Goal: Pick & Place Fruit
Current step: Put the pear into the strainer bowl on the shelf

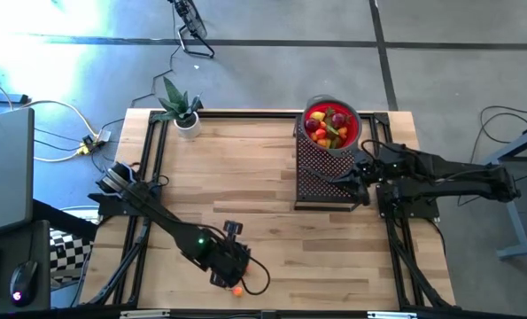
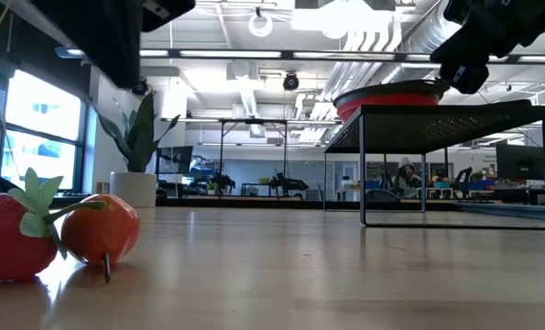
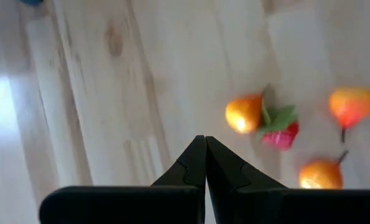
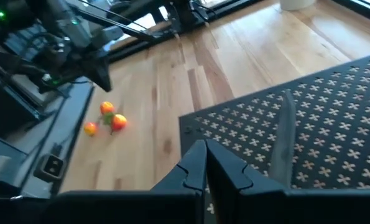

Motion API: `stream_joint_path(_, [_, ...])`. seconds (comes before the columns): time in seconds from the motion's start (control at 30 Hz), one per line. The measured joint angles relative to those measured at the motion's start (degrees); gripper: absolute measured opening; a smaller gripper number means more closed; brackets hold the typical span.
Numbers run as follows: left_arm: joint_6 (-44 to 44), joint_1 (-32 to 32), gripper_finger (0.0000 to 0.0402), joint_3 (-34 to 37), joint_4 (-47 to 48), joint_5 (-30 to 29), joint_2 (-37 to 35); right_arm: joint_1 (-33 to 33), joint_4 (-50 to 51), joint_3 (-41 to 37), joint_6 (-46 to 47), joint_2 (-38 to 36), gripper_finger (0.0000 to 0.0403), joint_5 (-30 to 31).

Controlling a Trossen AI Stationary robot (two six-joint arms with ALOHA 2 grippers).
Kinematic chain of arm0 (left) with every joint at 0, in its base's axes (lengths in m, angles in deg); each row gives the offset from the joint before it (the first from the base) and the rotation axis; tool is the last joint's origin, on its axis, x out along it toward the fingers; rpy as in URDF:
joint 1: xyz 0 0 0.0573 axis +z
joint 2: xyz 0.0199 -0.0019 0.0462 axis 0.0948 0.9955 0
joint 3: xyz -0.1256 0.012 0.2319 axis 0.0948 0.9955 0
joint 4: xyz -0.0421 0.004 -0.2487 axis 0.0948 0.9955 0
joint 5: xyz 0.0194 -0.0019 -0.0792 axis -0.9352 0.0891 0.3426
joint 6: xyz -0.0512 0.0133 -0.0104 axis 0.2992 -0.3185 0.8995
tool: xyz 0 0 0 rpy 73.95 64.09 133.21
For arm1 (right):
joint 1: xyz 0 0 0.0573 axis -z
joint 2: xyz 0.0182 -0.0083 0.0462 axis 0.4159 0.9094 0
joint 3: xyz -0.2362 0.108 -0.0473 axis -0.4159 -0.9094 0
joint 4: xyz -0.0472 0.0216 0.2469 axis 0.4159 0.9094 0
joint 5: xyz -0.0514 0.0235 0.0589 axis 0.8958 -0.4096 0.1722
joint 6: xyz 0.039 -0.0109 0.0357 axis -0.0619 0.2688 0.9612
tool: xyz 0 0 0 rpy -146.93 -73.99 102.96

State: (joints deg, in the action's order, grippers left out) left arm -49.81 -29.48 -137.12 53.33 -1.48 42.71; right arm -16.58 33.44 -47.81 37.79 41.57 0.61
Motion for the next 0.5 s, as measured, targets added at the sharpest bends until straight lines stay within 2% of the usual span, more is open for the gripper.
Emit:
stream_joint_path(0.17, [-0.62,0.02,0.0000,0.00,-0.64,1.92,0.64,0.00,0.44,0.00,-0.34,1.15,0.0005,1.16])
stream_joint_path(0.37, [-0.84,0.02,0.0000,-0.02,-5.28,1.82,0.64,0.00,0.45,0.00,-0.32,1.21,0.0005,-0.33])
stream_joint_path(0.5, [1.19,0.91,0.0004,-0.02,-5.07,1.34,0.64,0.00,0.44,0.00,-0.32,1.21,0.0005,-0.41])
